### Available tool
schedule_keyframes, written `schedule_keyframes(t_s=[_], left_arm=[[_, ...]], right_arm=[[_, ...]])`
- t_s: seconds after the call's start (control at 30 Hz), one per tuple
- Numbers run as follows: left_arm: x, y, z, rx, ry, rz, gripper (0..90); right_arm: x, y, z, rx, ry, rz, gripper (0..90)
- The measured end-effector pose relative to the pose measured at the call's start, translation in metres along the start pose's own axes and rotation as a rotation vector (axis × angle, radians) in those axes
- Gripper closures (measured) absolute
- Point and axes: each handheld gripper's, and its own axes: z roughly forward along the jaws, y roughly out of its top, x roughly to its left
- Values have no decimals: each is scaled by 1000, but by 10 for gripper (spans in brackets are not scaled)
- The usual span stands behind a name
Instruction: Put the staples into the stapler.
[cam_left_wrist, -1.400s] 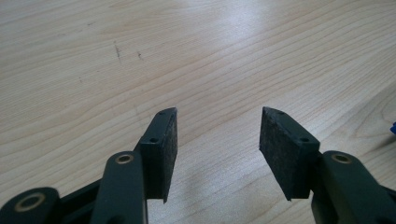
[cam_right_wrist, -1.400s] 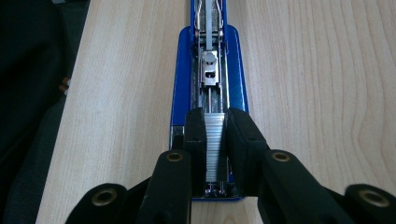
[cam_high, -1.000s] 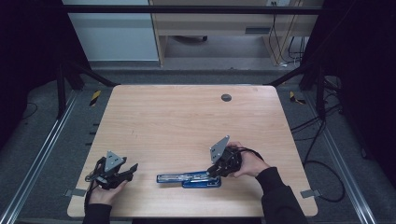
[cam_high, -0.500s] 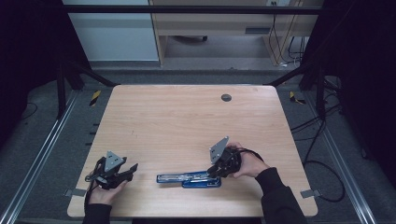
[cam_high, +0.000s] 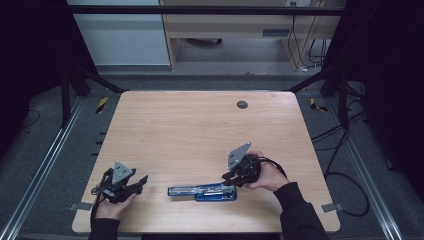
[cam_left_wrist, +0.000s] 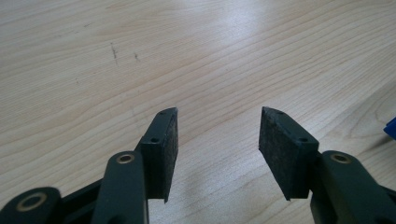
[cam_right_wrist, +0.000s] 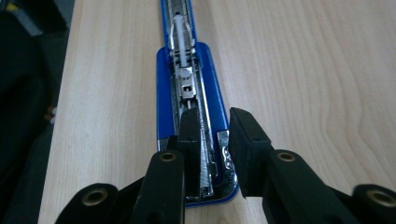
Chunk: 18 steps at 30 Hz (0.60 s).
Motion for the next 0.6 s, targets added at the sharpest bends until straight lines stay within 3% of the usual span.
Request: schedule_keyframes(t_s=[0.33,0.43,0.6], left_arm=[[-5,3,-2,-21,-27,0,496],[-7,4,-3,-25,-40,2,503],[-11,6,-5,-40,-66,-5,515]], right_arm=[[13,-7,-11,-128,-153,182,775],[18,-9,-14,-142,-190,226,783],[25,-18,-19,-219,-262,325,805]])
